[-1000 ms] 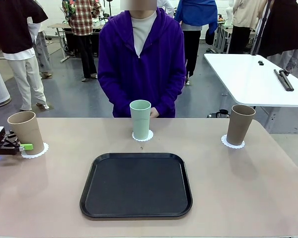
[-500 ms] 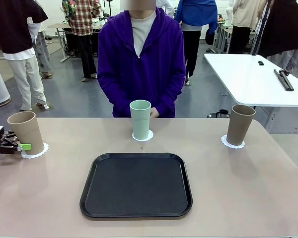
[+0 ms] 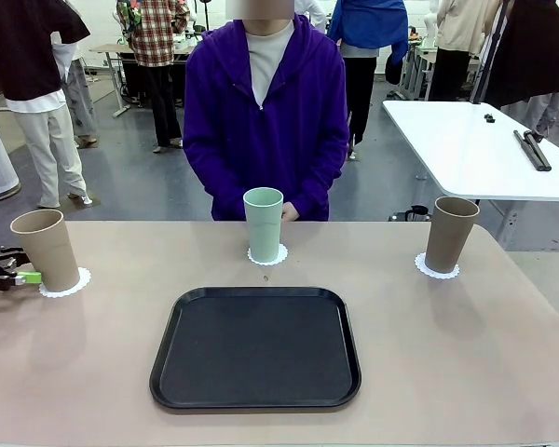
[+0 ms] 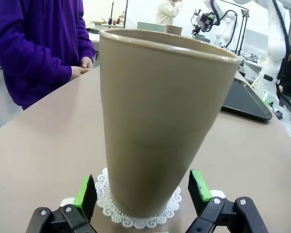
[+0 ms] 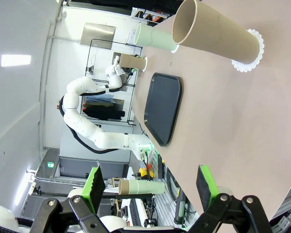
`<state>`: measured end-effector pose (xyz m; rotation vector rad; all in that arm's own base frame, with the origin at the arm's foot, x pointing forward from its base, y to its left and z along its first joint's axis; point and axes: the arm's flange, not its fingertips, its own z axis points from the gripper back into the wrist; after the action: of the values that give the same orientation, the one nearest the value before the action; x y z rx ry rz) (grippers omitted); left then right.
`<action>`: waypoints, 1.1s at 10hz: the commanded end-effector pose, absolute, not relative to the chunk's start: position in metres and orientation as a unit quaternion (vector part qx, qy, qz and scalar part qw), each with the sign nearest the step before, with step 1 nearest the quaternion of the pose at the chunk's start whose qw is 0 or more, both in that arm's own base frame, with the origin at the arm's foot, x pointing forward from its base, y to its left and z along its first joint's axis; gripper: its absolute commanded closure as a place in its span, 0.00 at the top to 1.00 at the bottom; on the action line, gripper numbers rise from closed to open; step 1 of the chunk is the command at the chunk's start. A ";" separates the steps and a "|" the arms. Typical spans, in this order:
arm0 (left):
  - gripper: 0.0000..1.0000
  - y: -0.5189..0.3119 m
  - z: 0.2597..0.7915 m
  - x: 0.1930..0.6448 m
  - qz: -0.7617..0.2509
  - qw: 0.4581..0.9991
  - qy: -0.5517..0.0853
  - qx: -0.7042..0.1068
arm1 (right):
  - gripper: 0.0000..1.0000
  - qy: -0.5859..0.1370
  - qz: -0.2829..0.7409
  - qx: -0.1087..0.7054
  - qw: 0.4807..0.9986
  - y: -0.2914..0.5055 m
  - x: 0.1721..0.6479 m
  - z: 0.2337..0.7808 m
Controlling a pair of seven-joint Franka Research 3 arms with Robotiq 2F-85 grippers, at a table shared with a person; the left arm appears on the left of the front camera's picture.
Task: Place coasters on the table and set cups on them.
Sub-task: Take one Reusable plastic cup from the Flat Tray and place it on a coaster set by the human.
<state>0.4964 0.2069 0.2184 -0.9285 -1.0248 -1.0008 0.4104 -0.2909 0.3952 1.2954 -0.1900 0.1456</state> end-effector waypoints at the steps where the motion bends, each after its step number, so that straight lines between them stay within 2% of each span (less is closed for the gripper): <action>1: 1.00 0.220 0.224 0.494 -0.446 0.672 -0.433 -0.402 | 1.00 -0.086 0.066 0.601 0.792 -0.290 0.413 0.397; 4: 1.00 0.240 0.257 0.479 -0.450 0.716 -0.411 -0.340 | 1.00 -0.086 0.066 0.601 0.792 -0.290 0.413 0.397; 5: 1.00 0.237 0.281 0.467 -0.424 0.751 -0.387 -0.327 | 1.00 -0.086 0.066 0.601 0.792 -0.290 0.413 0.397; 6: 1.00 0.229 0.312 0.453 -0.373 0.808 -0.368 -0.269 | 1.00 -0.086 0.066 0.601 0.792 -0.290 0.413 0.397; 7: 1.00 0.216 0.342 0.436 -0.353 0.838 -0.352 -0.222 | 1.00 -0.086 0.066 0.601 0.792 -0.290 0.413 0.397; 10: 1.00 0.175 0.427 0.407 -0.341 0.863 -0.351 -0.128 | 1.00 -0.086 0.066 0.601 0.792 -0.290 0.413 0.397; 11: 1.00 0.166 0.447 0.401 -0.334 0.876 -0.333 -0.100 | 1.00 -0.086 0.066 0.601 0.792 -0.290 0.413 0.397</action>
<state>0.4090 0.1811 0.4352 -0.2221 -0.7774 -0.7092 0.4107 -0.2905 0.3951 1.2957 -0.1893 0.1464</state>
